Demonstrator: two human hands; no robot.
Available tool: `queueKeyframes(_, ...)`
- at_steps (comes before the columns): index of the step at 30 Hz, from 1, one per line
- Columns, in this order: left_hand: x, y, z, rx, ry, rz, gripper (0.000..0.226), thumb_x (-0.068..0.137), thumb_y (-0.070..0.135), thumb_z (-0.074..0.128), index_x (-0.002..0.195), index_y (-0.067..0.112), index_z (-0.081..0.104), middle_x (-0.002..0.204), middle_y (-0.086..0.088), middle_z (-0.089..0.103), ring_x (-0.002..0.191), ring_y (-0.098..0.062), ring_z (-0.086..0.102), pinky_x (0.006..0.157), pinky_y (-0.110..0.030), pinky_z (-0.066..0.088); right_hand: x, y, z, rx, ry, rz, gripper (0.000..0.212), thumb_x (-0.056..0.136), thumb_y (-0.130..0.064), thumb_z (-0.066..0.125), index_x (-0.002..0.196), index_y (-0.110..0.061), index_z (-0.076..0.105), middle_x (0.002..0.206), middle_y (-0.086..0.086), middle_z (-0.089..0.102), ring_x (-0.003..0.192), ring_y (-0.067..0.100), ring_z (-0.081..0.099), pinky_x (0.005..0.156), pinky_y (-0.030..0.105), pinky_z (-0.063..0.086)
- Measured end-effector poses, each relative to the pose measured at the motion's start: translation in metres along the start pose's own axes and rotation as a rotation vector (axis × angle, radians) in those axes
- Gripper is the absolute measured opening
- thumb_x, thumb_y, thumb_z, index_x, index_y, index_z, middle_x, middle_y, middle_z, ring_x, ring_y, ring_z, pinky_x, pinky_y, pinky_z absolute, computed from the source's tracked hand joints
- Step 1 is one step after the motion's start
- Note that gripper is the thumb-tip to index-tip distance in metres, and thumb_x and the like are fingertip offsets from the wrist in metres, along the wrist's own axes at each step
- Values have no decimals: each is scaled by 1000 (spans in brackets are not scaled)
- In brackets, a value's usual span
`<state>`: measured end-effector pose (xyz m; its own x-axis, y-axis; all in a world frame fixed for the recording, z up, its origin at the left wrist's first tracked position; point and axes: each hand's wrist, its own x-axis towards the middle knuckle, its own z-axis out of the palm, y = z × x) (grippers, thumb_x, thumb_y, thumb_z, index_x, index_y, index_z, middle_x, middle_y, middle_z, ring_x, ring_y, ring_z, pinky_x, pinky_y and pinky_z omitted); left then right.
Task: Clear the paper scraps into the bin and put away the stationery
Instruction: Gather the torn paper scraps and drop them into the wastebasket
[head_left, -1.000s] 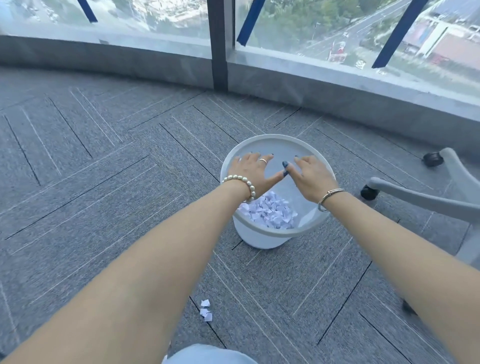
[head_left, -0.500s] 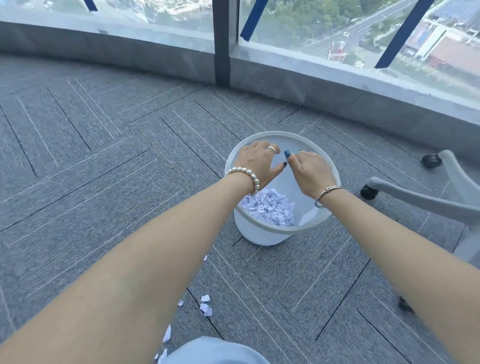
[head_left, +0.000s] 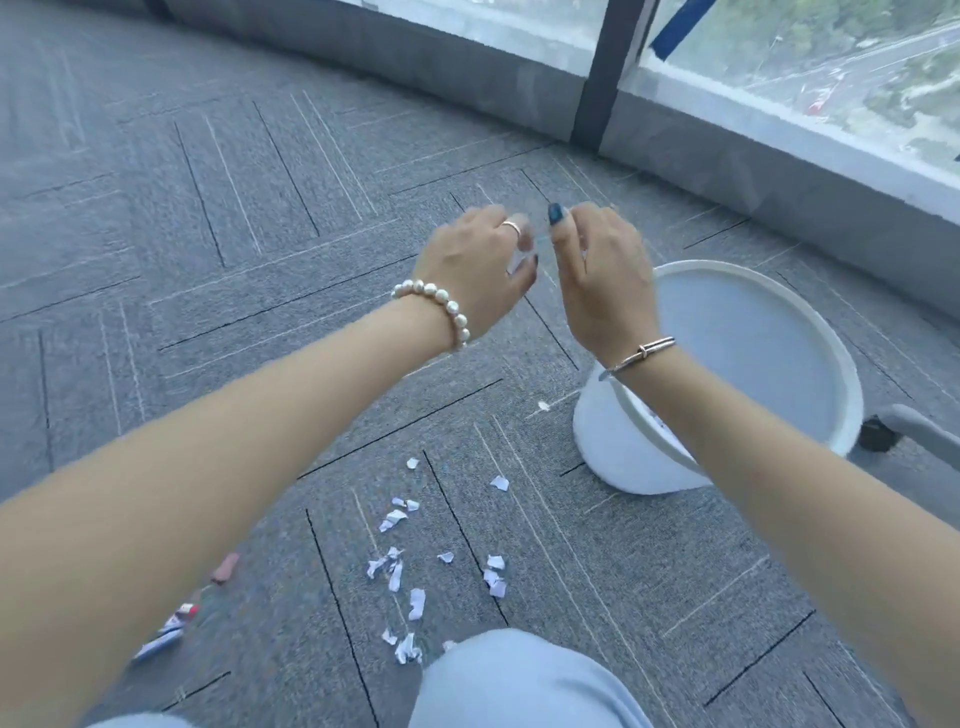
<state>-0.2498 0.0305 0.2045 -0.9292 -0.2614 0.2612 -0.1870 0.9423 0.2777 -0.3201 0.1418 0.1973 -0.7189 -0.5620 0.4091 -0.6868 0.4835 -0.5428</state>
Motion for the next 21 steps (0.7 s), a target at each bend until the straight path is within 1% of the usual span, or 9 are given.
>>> queueKeyframes(3, -53, -50, 15, 51, -91, -41, 29, 90, 37, 41, 105, 18, 56, 105, -2, 57, 97, -20, 51, 82, -34, 41, -30, -22, 49, 110, -100, -25, 26, 95, -30, 35, 72, -20, 38, 72, -1, 44, 71, 17, 37, 63, 24, 19)
queueKeyframes(5, -94, -81, 46, 54, -203, -90, 31, 91, 39, 40, 106, 17, 57, 107, -3, 58, 100, -21, 51, 85, -36, 42, -62, -22, 90, 140, -227, -28, 25, 95, -29, 37, 72, -21, 38, 70, -3, 43, 71, 16, 37, 63, 24, 21)
queueKeyframes(8, -152, -114, 106, 59, -375, -161, 35, 92, 40, 38, 113, 18, 55, 118, -1, 55, 110, -20, 48, 91, -34, 38, -116, 0, 151, 136, -407, -16, 23, 95, -26, 38, 72, -22, 40, 69, -6, 40, 70, 18, 38, 64, 27, 24)
queueKeyframes(10, -183, -132, 148, 94, -465, -160, 40, 93, 42, 34, 122, 18, 49, 133, -1, 46, 122, -18, 40, 100, -34, 31, -151, 21, 187, 81, -526, -2, 25, 93, -30, 36, 82, -16, 53, 77, -1, 50, 79, 24, 46, 71, 27, 27)
queueKeyframes(12, -207, -145, 185, 101, -525, -195, 47, 93, 44, 30, 133, 20, 36, 145, -1, 31, 134, -18, 25, 109, -36, 21, -181, 43, 215, -14, -623, -12, 34, 92, -34, 35, 100, -11, 58, 94, 7, 59, 94, 28, 50, 80, 26, 27)
queueKeyframes(14, -223, -154, 217, 92, -556, -237, 55, 93, 48, 26, 142, 24, 18, 152, 1, 14, 140, -17, 8, 114, -39, 8, -202, 59, 236, -138, -627, -60, 40, 88, -39, 33, 108, -13, 56, 107, 8, 57, 104, 29, 48, 90, 29, 26)
queueKeyframes(16, -232, -159, 244, 80, -550, -244, 60, 92, 52, 24, 143, 26, 5, 153, 2, 3, 140, -16, -3, 115, -38, -1, -216, 75, 254, -239, -544, -42, 43, 84, -42, 35, 115, -18, 51, 121, 8, 51, 116, 30, 41, 98, 33, 22)
queueKeyframes(19, -235, -160, 267, 41, -491, -252, 63, 92, 53, 22, 144, 25, 1, 153, 3, -1, 140, -15, -7, 113, -38, -7, -227, 102, 267, -319, -463, 140, 53, 82, -47, 39, 129, -22, 36, 142, 9, 30, 133, 28, 18, 108, 39, 13)
queueKeyframes(21, -239, -156, 273, 22, -461, -237, 61, 92, 53, 20, 143, 24, 4, 153, 3, -1, 139, -13, -8, 113, -37, -8, -233, 112, 267, -350, -512, 217, 59, 86, -51, 35, 137, -22, 27, 149, 9, 18, 138, 25, 7, 111, 43, 10)
